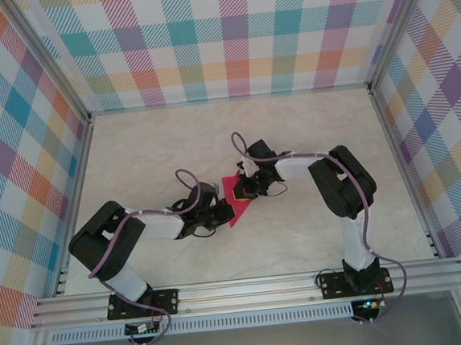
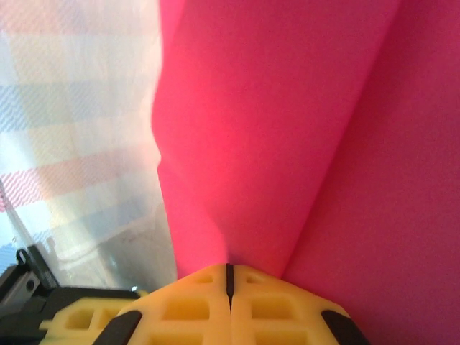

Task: Fold a paper plane with a square sheet of paper (pick it up from the middle)
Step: Fourth fold the wing at the center of the table.

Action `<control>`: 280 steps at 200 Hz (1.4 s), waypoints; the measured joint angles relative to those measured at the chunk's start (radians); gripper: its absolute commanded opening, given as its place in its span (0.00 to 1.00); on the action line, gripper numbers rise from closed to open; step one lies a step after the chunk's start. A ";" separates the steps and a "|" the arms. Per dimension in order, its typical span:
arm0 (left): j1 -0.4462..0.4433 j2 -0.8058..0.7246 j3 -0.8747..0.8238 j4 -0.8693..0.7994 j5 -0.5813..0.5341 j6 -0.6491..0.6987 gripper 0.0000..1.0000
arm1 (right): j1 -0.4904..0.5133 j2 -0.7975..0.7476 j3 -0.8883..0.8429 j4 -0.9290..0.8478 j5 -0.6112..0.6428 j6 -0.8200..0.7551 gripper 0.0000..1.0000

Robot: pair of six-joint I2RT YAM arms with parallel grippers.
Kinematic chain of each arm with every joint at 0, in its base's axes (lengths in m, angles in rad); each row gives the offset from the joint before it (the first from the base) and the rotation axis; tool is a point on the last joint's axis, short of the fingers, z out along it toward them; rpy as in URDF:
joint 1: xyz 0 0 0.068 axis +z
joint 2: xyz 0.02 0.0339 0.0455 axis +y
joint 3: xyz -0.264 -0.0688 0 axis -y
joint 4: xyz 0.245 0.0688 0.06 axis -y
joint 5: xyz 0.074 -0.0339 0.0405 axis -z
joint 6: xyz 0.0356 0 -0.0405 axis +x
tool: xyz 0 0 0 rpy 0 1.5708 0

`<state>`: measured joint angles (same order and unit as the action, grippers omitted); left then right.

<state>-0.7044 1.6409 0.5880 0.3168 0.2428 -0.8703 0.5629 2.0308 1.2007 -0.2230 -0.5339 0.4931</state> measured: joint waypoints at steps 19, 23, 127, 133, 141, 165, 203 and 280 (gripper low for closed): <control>0.000 0.000 0.000 0.000 0.000 0.000 0.00 | -0.021 0.019 0.036 -0.007 0.014 -0.009 0.05; 0.000 0.000 0.000 0.000 0.000 0.001 0.00 | -0.024 0.023 0.043 -0.008 0.019 -0.012 0.05; -0.002 0.002 0.002 0.002 -0.001 0.007 0.00 | -0.077 0.112 0.179 -0.064 -0.001 -0.035 0.07; -0.002 0.002 0.002 0.002 -0.001 0.007 0.00 | -0.086 0.117 0.187 -0.062 -0.002 -0.034 0.07; -0.002 0.002 0.002 0.002 -0.001 0.007 0.00 | -0.099 0.127 0.198 -0.062 -0.005 -0.034 0.07; -0.003 0.002 0.004 -0.001 -0.001 0.008 0.00 | -0.126 0.149 0.236 -0.062 -0.003 -0.034 0.07; -0.006 0.000 0.013 -0.019 -0.008 0.015 0.00 | -0.170 0.167 0.298 -0.061 0.085 -0.038 0.09; -0.020 -0.193 0.019 -0.191 -0.066 0.022 0.21 | -0.177 -0.170 0.036 -0.006 0.119 -0.010 0.18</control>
<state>-0.7242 1.4479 0.6067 0.1261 0.1764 -0.8486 0.3859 1.8610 1.2369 -0.2287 -0.4152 0.4835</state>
